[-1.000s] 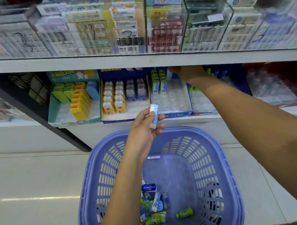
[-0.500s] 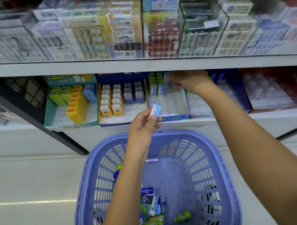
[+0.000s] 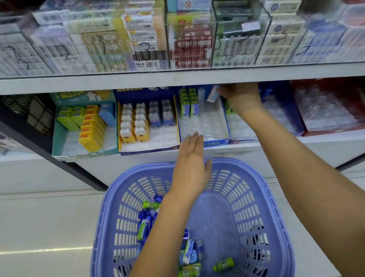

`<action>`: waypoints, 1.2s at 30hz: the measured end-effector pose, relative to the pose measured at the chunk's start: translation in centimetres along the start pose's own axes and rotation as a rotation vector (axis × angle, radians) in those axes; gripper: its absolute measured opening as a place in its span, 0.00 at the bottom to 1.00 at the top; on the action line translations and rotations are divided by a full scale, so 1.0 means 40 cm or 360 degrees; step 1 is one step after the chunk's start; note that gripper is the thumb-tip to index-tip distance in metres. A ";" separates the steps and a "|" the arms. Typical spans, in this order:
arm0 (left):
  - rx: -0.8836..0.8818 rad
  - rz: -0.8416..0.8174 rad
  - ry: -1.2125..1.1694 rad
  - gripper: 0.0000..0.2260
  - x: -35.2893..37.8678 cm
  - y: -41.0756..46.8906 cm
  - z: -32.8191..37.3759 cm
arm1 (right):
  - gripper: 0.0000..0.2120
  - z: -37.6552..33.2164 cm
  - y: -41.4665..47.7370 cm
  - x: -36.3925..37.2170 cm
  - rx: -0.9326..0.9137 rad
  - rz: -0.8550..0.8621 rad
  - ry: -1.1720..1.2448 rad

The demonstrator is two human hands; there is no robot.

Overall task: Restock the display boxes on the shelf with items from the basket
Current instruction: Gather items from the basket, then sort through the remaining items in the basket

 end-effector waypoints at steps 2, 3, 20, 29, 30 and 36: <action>0.0023 0.0003 0.0043 0.29 0.003 -0.003 -0.005 | 0.09 0.014 0.010 0.031 0.0008 -0.0031 0.0077; 0.0029 -0.0004 0.0037 0.29 0.002 -0.002 -0.008 | 0.11 0.019 0.013 0.046 -0.0008 -0.0051 0.0096; 0.0062 0.0078 -0.0661 0.16 -0.050 -0.011 -0.055 | 0.15 -0.016 0.040 0.113 -0.0215 -0.0688 -0.0491; -0.0687 -0.0155 -0.0293 0.06 0.047 -0.006 -0.318 | 0.09 -0.057 -0.364 0.269 -0.0106 -0.1448 -0.0105; -0.0778 -0.0251 -0.0186 0.08 0.084 -0.020 -0.359 | 0.10 -0.032 -0.416 0.312 -0.0071 -0.1569 -0.0163; -0.1172 -0.0706 0.0203 0.17 0.261 -0.152 -0.551 | 0.20 0.113 -0.665 0.516 0.0239 -0.1918 -0.0093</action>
Point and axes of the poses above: each hand's wrist, its own y-axis towards the middle knuckle, its own x-axis out of the palm, z = x × y, the point moved 6 cm from there along y, towards the middle knuckle, and after that the axes turned 15 degrees about -x, right-handed, at the moved point
